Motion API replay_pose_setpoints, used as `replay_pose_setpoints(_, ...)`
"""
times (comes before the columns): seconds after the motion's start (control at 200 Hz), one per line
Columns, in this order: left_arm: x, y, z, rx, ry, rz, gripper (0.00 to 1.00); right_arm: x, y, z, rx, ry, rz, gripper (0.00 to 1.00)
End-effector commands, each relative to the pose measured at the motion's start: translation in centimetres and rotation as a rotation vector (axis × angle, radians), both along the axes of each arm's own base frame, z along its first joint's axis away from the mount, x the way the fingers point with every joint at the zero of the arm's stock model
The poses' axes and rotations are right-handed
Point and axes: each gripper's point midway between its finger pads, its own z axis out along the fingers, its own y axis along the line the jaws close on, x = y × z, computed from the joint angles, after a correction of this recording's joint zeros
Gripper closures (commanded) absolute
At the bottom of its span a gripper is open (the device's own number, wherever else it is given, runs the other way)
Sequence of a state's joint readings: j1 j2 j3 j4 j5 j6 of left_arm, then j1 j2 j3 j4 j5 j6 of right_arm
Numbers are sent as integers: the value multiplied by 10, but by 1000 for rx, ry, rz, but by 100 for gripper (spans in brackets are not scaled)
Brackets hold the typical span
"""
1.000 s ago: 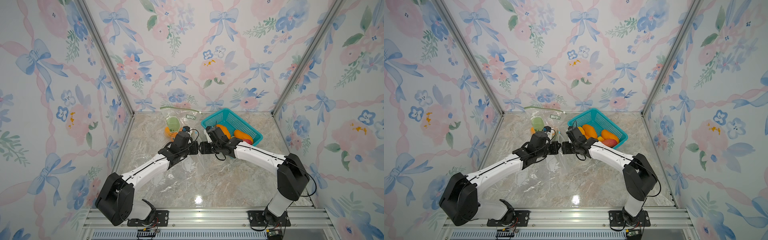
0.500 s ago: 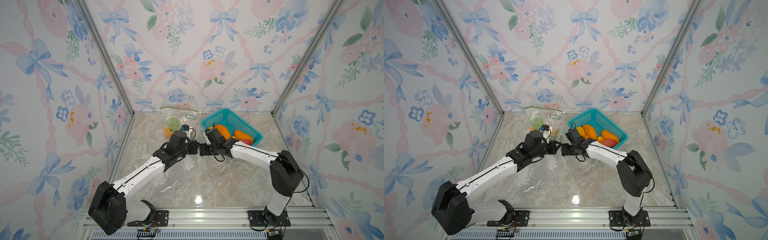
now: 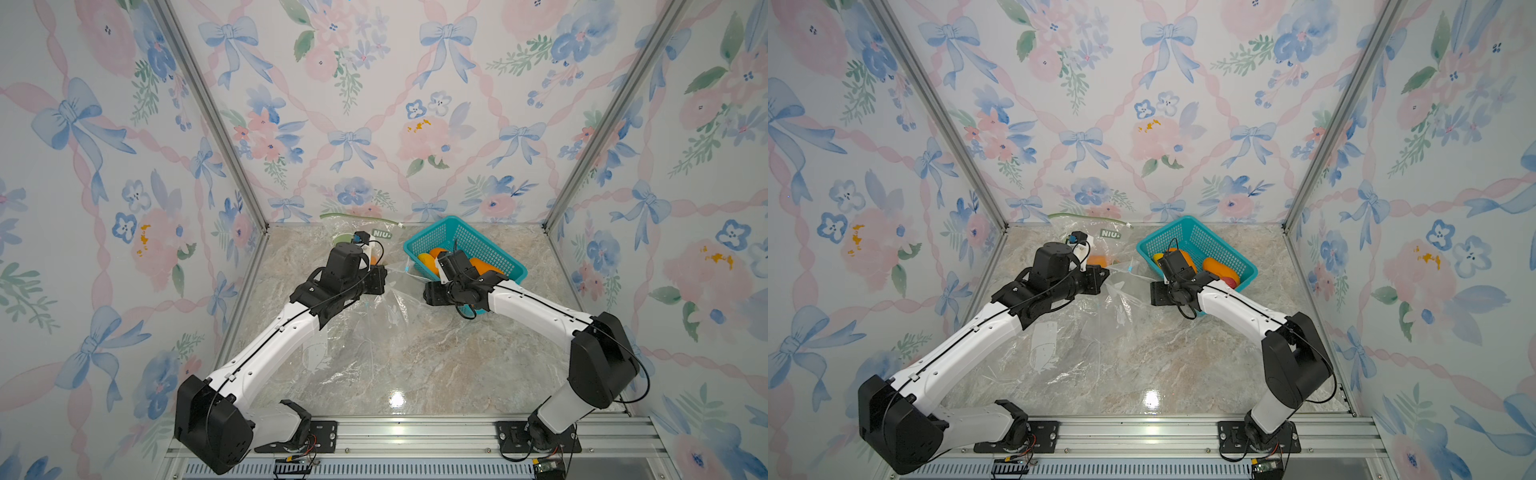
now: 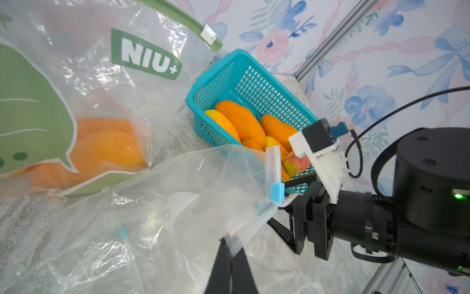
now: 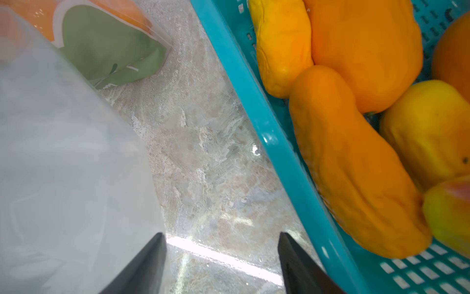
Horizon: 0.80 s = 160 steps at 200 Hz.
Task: Place the mango in a zip-top bag and seal the zipper
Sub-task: Open the zipper food storage bag.
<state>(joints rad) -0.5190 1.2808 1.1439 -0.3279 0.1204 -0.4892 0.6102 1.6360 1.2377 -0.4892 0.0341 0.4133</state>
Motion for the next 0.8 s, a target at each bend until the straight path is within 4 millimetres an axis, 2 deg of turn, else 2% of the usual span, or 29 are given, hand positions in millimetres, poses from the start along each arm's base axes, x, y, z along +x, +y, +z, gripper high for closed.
replay_pose_setpoints(0.0,9,1,5,55,-22,-2,100,-10,-5,6,-55,26,43,25)
replay_pose_setpoints(0.1,11,-13,2,60,-13,-33,100,-14,9,19,-52,12,86,22)
replay_pose_setpoints(0.245,15,-22,0,57,-1,-41,100,-18,23,41,8,-16,108,14)
replay_pose_setpoints(0.355,11,-37,15,33,-28,-88,100,-15,38,56,136,-46,100,7)
replay_pose_setpoints(0.5,6,-45,39,-15,-58,-132,100,-1,50,70,212,-121,75,5)
replay_pose_setpoints(0.675,-7,-52,55,-70,-65,-193,100,22,50,78,173,-238,42,6)
replay_pose_setpoints(0.795,-17,-54,70,-109,-81,-235,100,38,34,80,73,-295,-22,6)
